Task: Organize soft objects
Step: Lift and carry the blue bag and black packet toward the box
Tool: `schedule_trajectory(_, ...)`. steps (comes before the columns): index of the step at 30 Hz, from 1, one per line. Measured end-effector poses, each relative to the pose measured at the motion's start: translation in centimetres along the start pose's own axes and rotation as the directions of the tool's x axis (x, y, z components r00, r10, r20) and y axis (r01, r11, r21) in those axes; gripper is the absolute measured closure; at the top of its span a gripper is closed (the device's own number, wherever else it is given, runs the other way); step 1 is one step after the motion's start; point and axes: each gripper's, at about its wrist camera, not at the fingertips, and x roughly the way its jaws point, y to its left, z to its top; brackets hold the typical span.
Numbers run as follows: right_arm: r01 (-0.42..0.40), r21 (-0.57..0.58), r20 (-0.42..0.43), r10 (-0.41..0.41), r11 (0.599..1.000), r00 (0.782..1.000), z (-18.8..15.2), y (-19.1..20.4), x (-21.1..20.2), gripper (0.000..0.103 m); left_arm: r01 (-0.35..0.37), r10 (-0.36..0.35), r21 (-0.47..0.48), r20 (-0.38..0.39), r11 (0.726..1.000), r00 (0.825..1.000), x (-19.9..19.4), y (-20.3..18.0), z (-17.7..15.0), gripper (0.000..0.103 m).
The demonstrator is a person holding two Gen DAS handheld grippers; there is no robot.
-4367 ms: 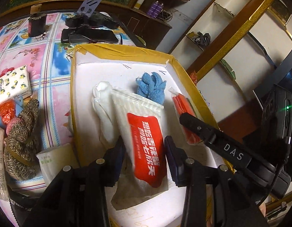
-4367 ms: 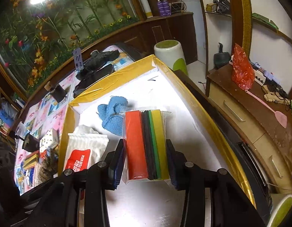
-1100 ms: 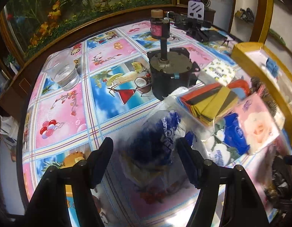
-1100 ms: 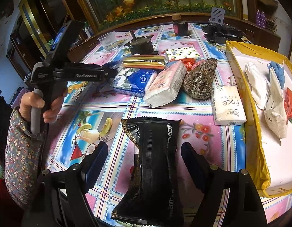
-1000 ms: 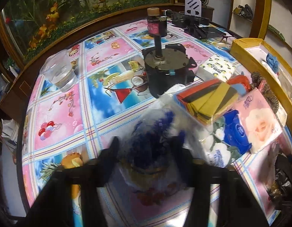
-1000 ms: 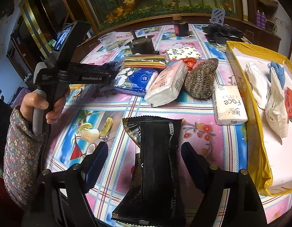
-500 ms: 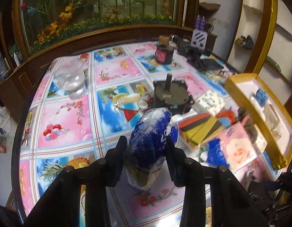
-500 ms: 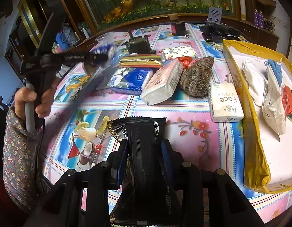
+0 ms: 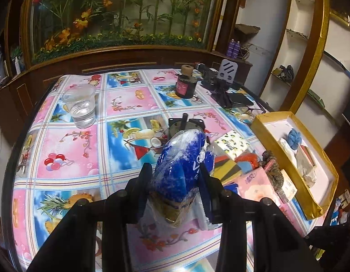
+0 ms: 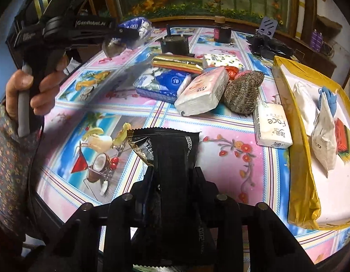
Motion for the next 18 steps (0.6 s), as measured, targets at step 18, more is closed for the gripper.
schedule_trajectory(18, -0.152, 0.364, 0.304, 0.038, 0.919, 0.952, 0.7, -7.3, -3.7, 0.07, 0.159, -0.159, 0.025, 0.011, 0.987, 0.987, 0.2, -8.5, -2.2, 0.064)
